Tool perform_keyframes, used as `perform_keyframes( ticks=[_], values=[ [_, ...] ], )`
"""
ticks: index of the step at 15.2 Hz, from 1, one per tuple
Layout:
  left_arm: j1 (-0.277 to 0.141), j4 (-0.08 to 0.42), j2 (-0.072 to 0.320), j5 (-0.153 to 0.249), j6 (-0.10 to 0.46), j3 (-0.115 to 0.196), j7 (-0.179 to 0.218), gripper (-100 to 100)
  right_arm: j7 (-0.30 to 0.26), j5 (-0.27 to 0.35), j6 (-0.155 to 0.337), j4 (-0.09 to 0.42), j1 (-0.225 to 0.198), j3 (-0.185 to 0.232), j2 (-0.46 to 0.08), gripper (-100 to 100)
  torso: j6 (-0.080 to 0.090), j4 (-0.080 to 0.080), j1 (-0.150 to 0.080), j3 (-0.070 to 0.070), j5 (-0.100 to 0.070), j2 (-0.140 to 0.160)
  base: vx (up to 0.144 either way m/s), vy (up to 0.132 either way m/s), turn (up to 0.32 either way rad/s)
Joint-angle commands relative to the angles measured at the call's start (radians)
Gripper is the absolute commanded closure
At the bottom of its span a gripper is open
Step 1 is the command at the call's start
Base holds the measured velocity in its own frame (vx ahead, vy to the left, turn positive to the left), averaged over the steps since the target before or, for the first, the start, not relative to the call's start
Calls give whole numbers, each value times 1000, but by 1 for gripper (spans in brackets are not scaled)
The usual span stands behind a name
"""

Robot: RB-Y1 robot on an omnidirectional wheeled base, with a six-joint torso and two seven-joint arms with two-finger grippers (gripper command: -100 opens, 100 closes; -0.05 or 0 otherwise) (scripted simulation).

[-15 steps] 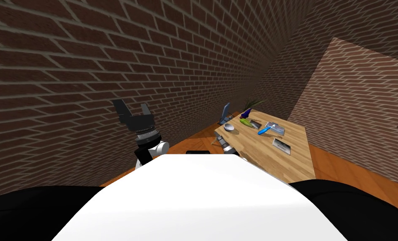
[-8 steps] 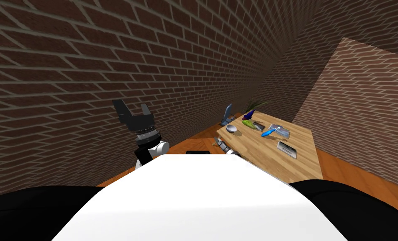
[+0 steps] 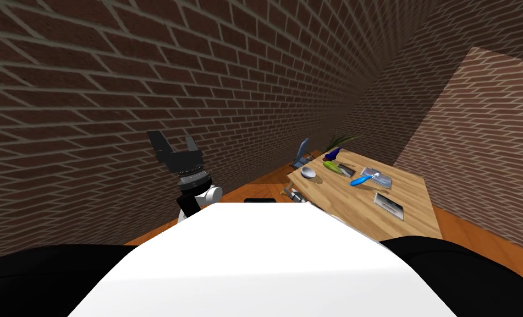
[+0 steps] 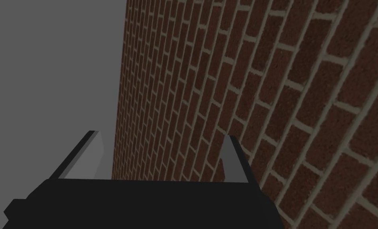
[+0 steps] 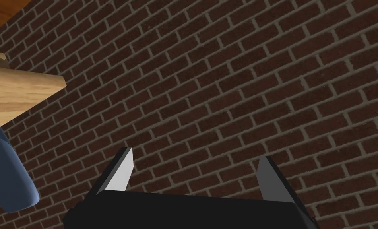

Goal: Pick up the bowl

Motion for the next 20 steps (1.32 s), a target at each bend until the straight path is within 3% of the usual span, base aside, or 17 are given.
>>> perform_keyframes(
  ticks=[1, 13, 16, 17, 20],
  values=[
    [0, 0, 0, 0, 0, 0, 0, 0, 10, 42, 8, 22, 10, -5, -43, -100, 0, 0, 0, 0, 0, 0, 102, -16, 84],
    [0, 0, 0, 0, 0, 0, 0, 0, 72, 268, 62, 171, 50, -27, -312, -100, 0, -1, -4, -4, -1, -6, 134, -45, 72],
    [0, 0, 0, 0, 0, 0, 0, 0, 82, 299, 66, 193, 57, -26, -380, -100, 0, -1, -6, -4, -1, -7, 159, -86, 70],
    [0, 0, 0, 0, 0, 0, 0, 0, 82, 299, 66, 193, 57, -26, -380, -100, 0, -2, -6, -4, -1, -7, 122, -59, 24],
    [0, 0, 0, 0, 0, 0, 0, 0, 103, 355, 67, 232, 74, -17, -462, -100, 0, -1, -3, -3, -1, -5, 135, -54, 63]
  ],
)
